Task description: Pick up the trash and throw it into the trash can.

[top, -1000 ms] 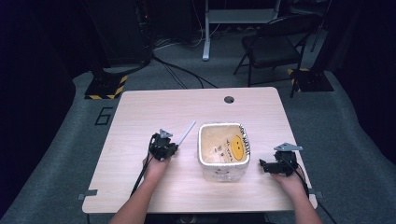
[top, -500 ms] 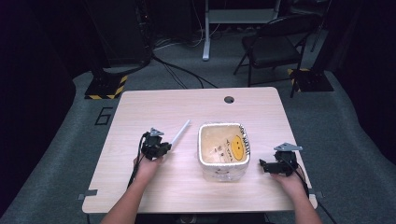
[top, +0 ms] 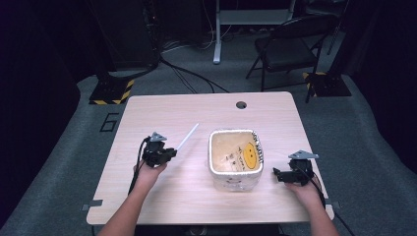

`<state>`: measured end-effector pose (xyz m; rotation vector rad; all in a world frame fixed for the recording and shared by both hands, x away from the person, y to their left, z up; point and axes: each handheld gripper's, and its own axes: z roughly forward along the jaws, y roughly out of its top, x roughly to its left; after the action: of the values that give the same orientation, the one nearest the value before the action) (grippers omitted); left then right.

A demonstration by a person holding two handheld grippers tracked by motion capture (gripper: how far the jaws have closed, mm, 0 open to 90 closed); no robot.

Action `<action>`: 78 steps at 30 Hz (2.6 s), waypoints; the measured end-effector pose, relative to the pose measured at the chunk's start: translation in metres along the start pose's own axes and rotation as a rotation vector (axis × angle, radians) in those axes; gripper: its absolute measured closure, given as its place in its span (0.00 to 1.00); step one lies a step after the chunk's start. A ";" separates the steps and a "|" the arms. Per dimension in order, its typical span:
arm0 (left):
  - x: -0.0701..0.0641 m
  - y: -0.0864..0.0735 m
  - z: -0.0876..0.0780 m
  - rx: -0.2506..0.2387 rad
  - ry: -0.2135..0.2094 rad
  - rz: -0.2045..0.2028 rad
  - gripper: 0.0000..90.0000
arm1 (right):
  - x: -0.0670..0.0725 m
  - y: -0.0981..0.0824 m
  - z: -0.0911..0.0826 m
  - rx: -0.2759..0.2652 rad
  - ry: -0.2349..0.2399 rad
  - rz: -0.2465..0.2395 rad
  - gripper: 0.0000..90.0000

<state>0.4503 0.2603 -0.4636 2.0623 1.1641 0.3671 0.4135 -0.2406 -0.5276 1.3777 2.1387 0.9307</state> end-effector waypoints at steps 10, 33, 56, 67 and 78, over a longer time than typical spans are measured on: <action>-0.004 0.009 -0.023 -0.021 -0.028 0.031 0.87 | 0.000 0.000 0.000 0.000 -0.001 0.005 0.10; -0.013 0.028 -0.050 -0.036 -0.082 0.074 0.87 | 0.001 0.000 0.000 -0.001 -0.001 0.007 0.10; -0.039 0.045 -0.071 -0.063 -0.171 0.155 0.87 | 0.001 0.000 0.000 -0.001 -0.004 0.008 0.10; -0.051 0.052 -0.077 -0.068 -0.202 0.189 0.87 | 0.001 0.000 0.001 -0.001 -0.005 0.008 0.10; -0.064 0.054 -0.078 -0.056 -0.241 0.225 0.87 | 0.001 0.001 0.001 -0.002 -0.009 0.008 0.10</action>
<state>0.4052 0.2252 -0.3643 2.1263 0.7737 0.2455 0.4140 -0.2388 -0.5277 1.3883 2.1266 0.9283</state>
